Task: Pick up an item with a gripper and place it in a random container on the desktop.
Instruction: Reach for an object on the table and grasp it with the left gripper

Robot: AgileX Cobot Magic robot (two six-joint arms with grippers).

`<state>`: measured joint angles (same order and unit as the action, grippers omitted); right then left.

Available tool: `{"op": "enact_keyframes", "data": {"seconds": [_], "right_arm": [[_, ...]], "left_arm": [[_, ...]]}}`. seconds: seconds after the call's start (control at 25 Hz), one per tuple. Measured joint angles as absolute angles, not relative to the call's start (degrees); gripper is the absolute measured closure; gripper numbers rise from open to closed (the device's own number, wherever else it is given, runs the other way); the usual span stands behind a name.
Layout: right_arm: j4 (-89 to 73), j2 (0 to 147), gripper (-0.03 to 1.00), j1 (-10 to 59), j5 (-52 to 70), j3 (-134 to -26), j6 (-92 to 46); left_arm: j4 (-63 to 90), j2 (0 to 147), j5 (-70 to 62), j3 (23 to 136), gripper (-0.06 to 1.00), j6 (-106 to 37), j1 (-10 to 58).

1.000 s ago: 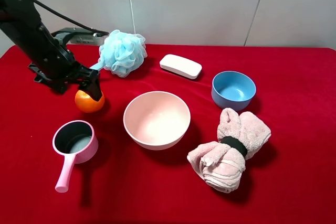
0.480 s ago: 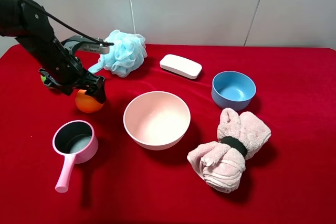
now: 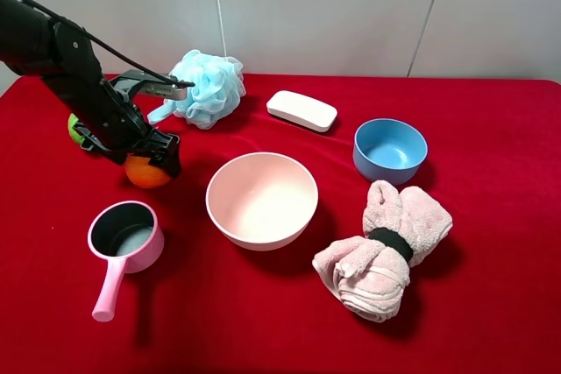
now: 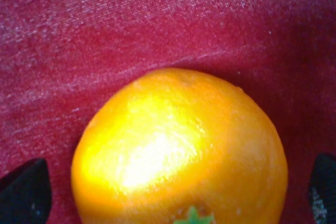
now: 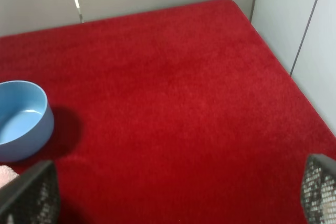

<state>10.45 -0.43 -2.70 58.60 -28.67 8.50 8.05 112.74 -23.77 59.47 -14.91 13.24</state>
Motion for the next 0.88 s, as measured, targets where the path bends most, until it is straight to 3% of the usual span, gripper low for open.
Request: {"op": "enact_keyframes", "data": {"seconds": [0.24, 0.44, 0.88], "right_arm": [[10.45, -0.43, 0.27, -2.70, 58.60, -28.67, 8.50], [10.45, -0.43, 0.27, -2.70, 58.60, -28.67, 8.50], [10.45, -0.43, 0.27, -2.70, 58.60, -28.67, 8.50]], "left_arm": [[8.05, 114.65, -23.47, 59.47, 0.02, -14.91, 13.24], [8.11, 114.68, -23.47, 59.47, 0.21, -14.91, 13.24], [8.11, 114.68, -23.47, 59.47, 0.21, -14.91, 13.24]]}}
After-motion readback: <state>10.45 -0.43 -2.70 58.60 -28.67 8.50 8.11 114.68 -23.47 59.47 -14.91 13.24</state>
